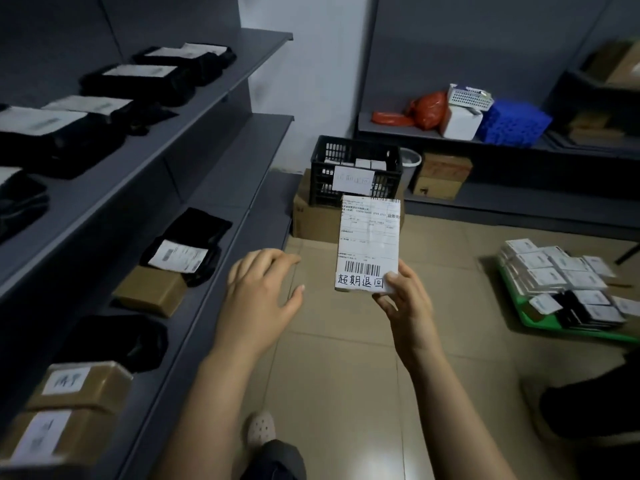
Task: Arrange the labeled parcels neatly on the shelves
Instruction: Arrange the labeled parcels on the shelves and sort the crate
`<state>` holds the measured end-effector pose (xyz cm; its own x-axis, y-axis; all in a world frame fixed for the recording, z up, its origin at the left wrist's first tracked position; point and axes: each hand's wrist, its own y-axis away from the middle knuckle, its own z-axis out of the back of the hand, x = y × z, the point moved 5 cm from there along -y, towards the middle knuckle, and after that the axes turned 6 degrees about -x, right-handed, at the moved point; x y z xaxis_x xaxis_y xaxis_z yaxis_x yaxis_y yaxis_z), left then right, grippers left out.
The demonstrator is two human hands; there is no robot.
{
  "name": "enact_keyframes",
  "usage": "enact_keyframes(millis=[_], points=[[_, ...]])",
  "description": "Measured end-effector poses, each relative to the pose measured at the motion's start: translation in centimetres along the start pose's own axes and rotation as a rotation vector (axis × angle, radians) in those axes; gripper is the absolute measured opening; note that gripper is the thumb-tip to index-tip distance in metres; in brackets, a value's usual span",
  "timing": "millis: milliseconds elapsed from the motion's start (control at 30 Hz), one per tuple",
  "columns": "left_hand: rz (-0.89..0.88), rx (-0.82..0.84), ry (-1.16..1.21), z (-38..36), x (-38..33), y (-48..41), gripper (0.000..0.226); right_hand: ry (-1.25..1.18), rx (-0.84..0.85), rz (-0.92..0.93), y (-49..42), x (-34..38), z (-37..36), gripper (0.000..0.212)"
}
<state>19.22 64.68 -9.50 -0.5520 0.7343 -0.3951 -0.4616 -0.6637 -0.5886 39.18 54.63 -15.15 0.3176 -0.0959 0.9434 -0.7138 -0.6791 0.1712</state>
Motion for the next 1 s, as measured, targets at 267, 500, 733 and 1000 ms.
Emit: enact_keyframes(millis=[267, 500, 733, 1000], points=[[-0.101, 0.060, 0.041, -8.9, 8.3, -17.4, 0.035, -0.014, -0.101, 0.079, -16.2, 1.6, -6.6, 0.053], [-0.126, 0.133, 0.088, -16.6, 12.4, -28.6, 0.035, -0.024, -0.182, 0.105, -27.7, 3.5, -9.1, 0.052], [-0.155, 0.194, 0.055, -27.2, 13.8, -38.6, 0.035, -0.060, -0.223, 0.072, -42.7, 3.4, -7.8, 0.058], [-0.140, 0.143, 0.071, -37.7, 10.7, -52.6, 0.037, -0.016, -0.196, 0.052, -59.3, 8.7, -5.1, 0.069]])
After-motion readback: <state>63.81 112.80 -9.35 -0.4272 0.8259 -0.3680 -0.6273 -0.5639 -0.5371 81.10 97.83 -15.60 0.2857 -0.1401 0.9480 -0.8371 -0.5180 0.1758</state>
